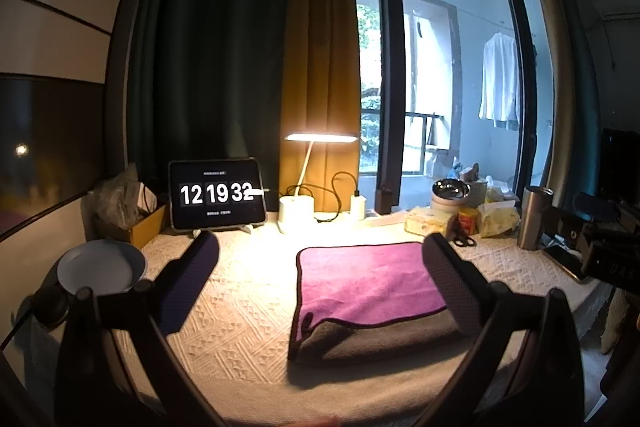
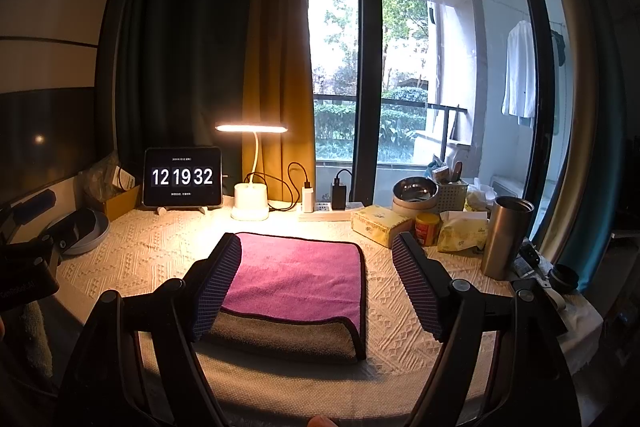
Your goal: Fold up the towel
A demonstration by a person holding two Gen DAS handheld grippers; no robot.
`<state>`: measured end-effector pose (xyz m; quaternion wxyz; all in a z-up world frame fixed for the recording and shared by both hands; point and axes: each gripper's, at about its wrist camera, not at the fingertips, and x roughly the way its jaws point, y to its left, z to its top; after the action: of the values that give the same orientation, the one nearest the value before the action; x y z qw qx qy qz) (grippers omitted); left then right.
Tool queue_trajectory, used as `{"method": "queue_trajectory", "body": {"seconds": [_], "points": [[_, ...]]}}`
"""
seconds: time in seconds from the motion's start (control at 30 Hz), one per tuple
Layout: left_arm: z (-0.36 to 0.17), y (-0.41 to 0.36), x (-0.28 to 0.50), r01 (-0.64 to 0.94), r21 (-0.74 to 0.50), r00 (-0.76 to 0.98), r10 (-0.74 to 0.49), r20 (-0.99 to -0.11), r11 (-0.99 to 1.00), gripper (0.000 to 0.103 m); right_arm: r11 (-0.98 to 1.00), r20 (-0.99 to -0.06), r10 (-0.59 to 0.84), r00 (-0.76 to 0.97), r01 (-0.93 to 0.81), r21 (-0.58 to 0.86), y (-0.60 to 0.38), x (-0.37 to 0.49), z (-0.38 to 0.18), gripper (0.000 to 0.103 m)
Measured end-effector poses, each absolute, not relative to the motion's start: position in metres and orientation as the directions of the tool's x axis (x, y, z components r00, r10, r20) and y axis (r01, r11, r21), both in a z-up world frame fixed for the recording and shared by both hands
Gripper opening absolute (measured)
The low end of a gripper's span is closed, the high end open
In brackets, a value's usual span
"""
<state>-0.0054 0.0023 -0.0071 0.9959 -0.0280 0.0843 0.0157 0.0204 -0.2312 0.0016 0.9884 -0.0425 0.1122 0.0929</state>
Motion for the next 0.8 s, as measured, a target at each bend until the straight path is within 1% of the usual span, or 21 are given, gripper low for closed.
{"method": "queue_trajectory", "body": {"seconds": [0.53, 0.8], "points": [[-0.009, 0.003, -0.002, -0.037, -0.051, 0.985, 0.028, -0.167, 0.998, 0.102, 0.980, -0.233, 0.173, 0.957, -0.192, -0.058, -0.232, 0.023, -0.005, 0.081], [-0.010, 0.000, 0.004, -0.034, -0.047, 0.982, 0.024, -0.186, 0.998, 0.102, 0.980, -0.242, 0.171, 0.955, -0.190, -0.057, -0.232, 0.027, -0.009, 0.081]]}}
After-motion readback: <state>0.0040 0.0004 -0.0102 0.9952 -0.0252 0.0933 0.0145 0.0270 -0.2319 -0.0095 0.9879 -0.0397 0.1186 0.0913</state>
